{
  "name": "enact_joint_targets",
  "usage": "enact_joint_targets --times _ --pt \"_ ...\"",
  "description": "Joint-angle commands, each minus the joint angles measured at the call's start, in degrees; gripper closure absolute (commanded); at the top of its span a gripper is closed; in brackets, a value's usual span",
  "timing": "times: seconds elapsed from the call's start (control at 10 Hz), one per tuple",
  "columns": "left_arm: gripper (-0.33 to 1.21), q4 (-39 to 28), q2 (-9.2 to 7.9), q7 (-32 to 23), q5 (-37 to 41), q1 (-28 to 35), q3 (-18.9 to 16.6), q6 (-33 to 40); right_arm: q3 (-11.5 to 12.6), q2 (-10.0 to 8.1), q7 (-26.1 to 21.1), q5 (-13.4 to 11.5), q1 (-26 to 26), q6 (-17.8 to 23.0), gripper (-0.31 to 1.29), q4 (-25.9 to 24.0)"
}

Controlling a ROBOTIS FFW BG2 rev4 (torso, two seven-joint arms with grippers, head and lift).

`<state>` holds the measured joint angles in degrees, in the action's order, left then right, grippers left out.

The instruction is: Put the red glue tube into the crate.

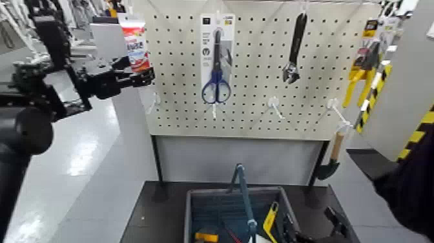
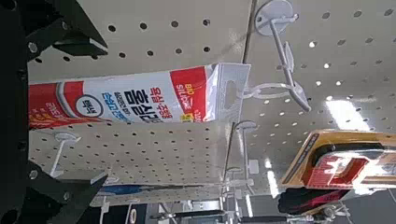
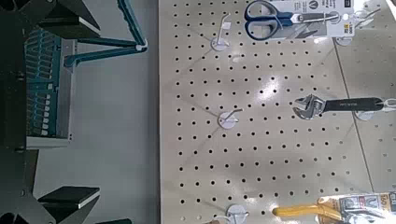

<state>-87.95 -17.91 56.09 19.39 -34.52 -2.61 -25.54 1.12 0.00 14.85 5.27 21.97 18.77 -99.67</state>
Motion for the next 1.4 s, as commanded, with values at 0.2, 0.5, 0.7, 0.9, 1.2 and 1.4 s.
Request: enact_joint_targets --times 0.2,0.5,0.7,0.9,1.2,1.4 --pt "1.13 0.06 -0.11 0.16 -0.06 -0.37 0.85 -0.39 -0.06 1.14 0.0 0.0 0.0 -0.05 0.11 0.0" --pt "1.14 -0.12 -0.2 0.16 -0.06 -0.55 0.59 -0.3 -0.06 1.14 0.0 0.0 0.0 0.04 0.11 0.0" --pt "1.14 -0.2 -0.2 0.16 -0.06 -0.64 0.42 -0.22 -0.06 1.23 0.0 0.0 0.0 0.04 0.12 0.0" --pt "1.14 -0.38 -0.29 0.16 -0.06 -0.72 0.15 -0.13 -0.06 1.23 0.0 0.0 0.0 0.04 0.12 0.18" --pt "1.14 -10.22 -0.2 -0.11 0.73 0.68 -2.48 -4.08 0.02 1.32 0.0 0.0 0.27 -0.14 0.12 0.0" --pt "1.14 -17.87 -0.02 -1.34 3.63 2.44 -3.8 -8.65 0.2 1.32 0.0 0.0 0.44 -0.58 0.12 -0.17"
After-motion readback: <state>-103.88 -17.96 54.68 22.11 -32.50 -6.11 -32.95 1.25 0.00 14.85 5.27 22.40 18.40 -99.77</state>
